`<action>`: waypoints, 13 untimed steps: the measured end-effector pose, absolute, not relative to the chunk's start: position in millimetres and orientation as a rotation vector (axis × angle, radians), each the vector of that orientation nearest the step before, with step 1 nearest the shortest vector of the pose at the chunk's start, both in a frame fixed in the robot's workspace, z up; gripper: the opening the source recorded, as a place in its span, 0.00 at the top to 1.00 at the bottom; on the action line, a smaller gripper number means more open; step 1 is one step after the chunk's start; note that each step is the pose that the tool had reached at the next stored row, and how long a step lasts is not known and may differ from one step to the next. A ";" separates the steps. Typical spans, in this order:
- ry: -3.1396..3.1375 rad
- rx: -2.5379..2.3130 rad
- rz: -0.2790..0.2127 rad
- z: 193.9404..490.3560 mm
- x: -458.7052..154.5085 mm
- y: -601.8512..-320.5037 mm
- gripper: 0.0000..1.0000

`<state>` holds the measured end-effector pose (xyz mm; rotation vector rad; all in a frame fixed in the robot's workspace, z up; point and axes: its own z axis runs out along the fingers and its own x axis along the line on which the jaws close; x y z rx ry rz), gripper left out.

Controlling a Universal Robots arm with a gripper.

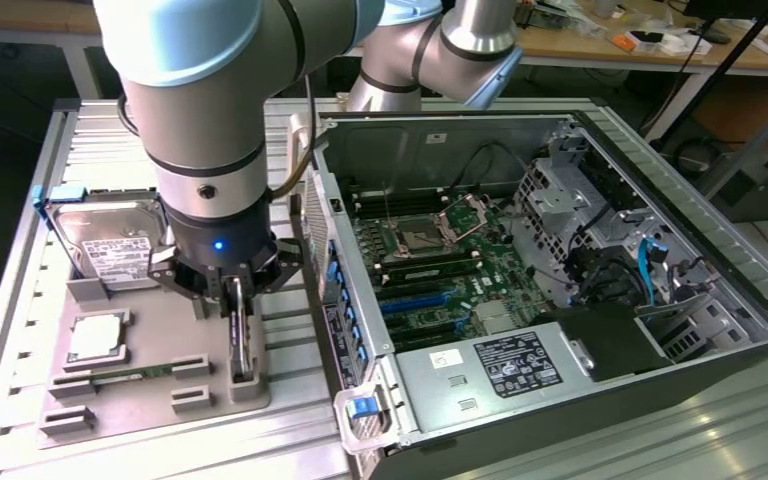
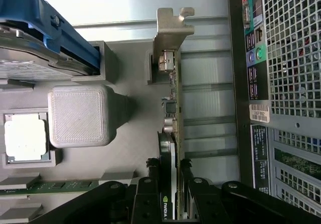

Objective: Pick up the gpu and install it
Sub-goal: 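Pick up the gpu and move the gpu toward the slot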

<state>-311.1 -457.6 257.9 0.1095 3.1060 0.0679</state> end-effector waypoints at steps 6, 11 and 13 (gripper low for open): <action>3.106 0.109 0.068 258.6 -311.1 -457.6 0.73; 3.106 0.109 0.068 258.8 -311.1 -457.6 0.73; 3.106 0.109 0.068 259.4 -311.1 -457.6 0.73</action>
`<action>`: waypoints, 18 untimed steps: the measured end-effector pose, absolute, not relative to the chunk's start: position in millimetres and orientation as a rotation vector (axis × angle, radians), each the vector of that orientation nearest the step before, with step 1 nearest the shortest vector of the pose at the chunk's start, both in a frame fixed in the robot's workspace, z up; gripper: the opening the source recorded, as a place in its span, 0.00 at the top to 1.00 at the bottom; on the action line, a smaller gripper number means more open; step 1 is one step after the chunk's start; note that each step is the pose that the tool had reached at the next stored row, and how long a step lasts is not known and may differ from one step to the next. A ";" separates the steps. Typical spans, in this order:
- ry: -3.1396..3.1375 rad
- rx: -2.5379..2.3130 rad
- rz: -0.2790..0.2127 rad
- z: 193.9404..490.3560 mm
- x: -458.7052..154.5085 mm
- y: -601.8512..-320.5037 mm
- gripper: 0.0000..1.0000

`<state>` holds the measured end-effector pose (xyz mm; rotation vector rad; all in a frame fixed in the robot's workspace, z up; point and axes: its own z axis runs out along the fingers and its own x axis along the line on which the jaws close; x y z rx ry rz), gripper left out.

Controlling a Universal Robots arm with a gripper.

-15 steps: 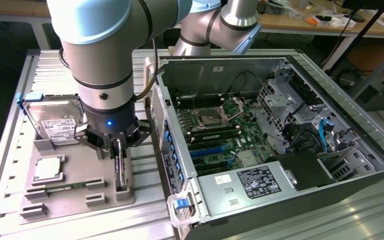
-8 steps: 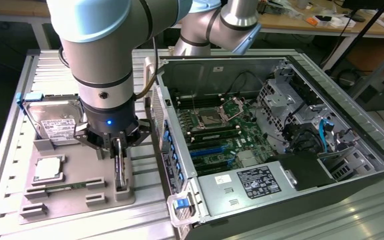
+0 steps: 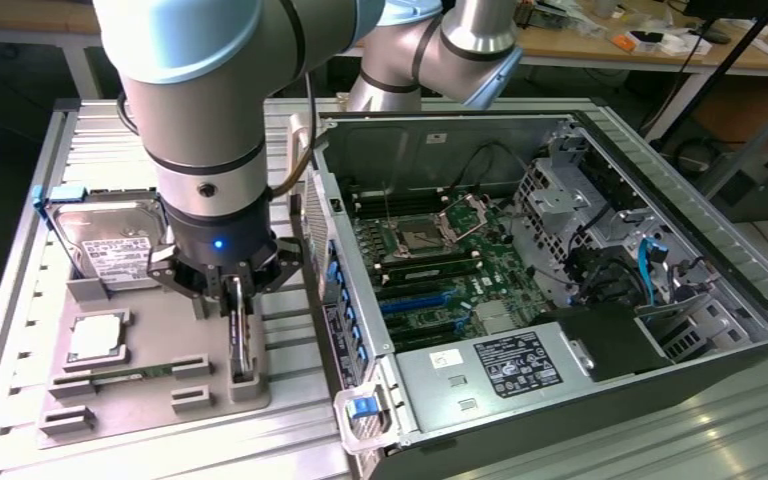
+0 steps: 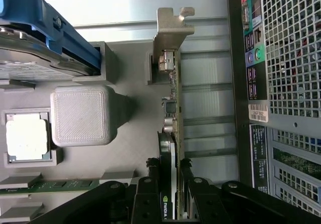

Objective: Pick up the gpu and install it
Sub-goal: 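Pick up the gpu and move the gpu toward the slot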

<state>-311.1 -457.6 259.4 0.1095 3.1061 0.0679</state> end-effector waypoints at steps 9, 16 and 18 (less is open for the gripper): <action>3.106 0.109 0.068 263.6 -311.1 -457.6 0.73; 3.106 0.109 0.068 266.5 -311.1 -457.6 0.73; 3.106 0.109 0.068 267.4 -311.1 -457.6 0.73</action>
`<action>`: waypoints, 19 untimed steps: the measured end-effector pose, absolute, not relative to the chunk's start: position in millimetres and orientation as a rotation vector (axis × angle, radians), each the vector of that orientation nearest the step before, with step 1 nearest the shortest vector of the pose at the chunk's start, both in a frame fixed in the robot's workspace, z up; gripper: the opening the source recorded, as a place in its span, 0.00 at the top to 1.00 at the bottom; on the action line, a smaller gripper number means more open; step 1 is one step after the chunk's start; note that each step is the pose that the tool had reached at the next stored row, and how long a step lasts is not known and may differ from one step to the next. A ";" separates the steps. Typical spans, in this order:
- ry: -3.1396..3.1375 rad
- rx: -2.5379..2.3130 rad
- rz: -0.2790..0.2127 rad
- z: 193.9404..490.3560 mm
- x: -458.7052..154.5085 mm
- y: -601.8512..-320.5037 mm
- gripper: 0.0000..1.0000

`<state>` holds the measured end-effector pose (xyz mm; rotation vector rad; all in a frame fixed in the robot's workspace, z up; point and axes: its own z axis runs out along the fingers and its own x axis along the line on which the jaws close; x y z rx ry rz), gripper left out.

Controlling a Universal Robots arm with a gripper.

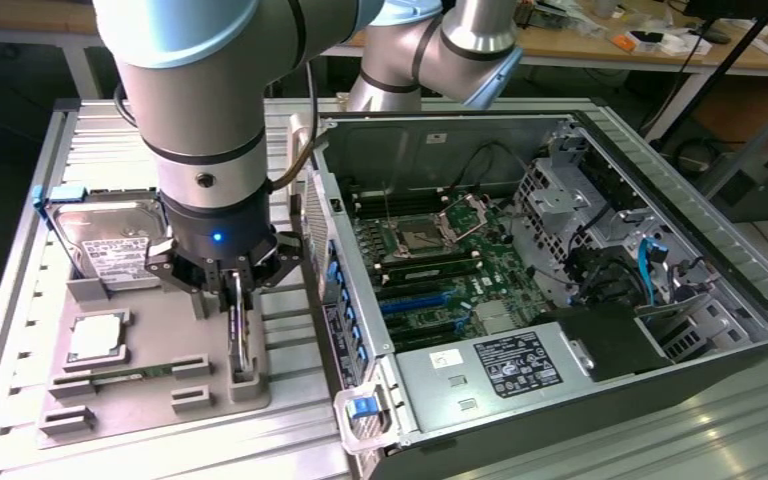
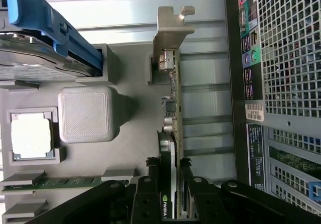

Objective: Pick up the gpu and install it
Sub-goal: 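Pick up the gpu and move the gpu toward the slot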

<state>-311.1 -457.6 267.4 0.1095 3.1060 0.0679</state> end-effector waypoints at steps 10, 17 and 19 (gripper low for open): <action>3.106 0.109 0.068 272.1 -311.1 -457.6 0.73; 3.106 0.109 0.068 275.7 -311.1 -457.6 0.73; 3.106 0.109 0.068 276.5 -311.1 -457.6 0.73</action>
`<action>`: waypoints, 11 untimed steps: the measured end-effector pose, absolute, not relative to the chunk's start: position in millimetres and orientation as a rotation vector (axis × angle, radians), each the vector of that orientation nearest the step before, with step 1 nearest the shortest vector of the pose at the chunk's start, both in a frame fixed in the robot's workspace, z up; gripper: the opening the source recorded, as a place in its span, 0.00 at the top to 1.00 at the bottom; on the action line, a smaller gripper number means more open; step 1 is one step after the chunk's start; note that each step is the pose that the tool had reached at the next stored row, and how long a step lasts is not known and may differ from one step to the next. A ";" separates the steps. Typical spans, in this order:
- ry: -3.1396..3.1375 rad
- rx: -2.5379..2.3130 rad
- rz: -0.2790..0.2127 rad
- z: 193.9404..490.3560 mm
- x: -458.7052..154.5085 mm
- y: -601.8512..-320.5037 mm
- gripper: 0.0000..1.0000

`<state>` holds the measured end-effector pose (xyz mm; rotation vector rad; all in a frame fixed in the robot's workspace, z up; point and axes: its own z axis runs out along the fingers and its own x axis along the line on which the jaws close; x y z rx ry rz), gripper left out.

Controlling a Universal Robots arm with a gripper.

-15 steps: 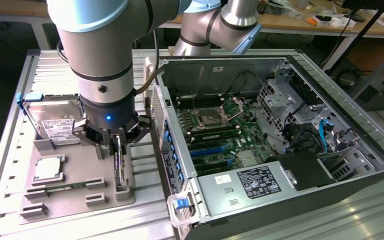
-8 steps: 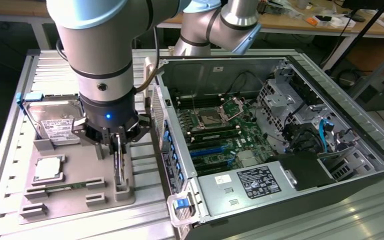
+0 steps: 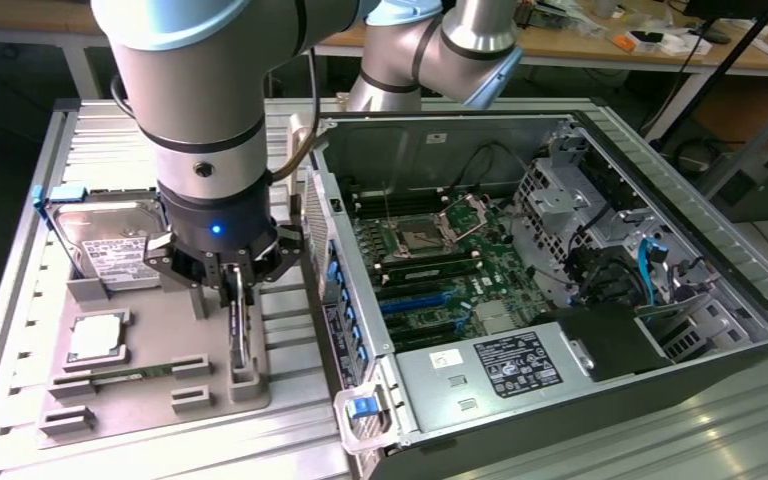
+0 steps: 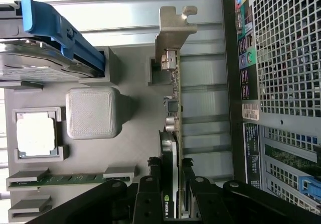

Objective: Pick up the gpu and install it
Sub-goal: 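Pick up the gpu and move the gpu toward the slot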

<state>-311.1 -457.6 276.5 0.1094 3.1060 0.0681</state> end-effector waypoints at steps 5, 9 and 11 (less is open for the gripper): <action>3.106 0.109 0.068 278.2 -311.1 -457.6 0.73; 3.106 0.109 0.068 279.5 -311.1 -457.6 0.73; 3.106 0.109 0.068 280.2 -311.1 -457.6 0.73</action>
